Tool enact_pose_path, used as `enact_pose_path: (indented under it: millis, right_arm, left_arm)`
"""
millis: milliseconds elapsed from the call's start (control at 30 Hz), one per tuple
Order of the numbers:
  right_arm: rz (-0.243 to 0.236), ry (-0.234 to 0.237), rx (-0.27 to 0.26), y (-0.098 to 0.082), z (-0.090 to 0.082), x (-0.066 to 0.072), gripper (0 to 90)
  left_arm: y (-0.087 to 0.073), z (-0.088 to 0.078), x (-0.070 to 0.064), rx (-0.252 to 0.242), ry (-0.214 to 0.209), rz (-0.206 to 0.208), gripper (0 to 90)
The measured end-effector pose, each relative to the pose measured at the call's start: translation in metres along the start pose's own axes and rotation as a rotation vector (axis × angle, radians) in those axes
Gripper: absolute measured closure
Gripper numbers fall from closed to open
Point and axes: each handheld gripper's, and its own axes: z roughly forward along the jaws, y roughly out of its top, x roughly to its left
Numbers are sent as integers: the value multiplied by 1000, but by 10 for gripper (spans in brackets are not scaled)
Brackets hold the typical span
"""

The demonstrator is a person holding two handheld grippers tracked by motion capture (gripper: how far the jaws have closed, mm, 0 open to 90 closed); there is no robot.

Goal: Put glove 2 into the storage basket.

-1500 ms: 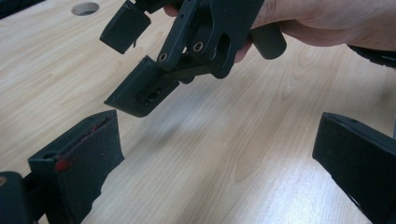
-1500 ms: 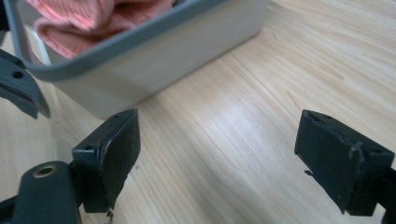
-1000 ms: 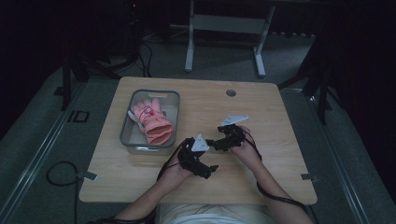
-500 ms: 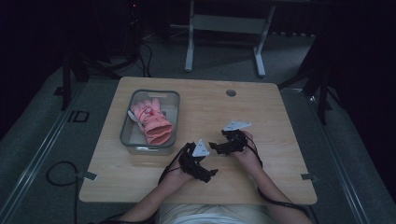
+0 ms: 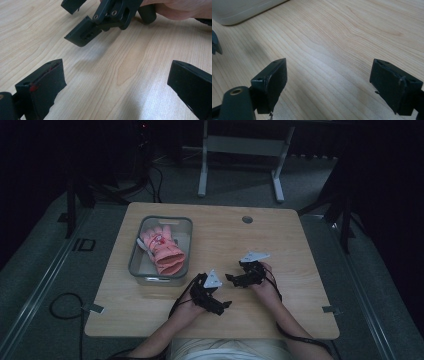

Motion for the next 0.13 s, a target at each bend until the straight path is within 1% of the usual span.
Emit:
enact_pose_path:
  millis: [133]
  right_arm:
    - [0, -4, -4, 0, 0, 0, 142]
  left_arm:
    - [0, 0, 0, 1, -1, 1, 8]
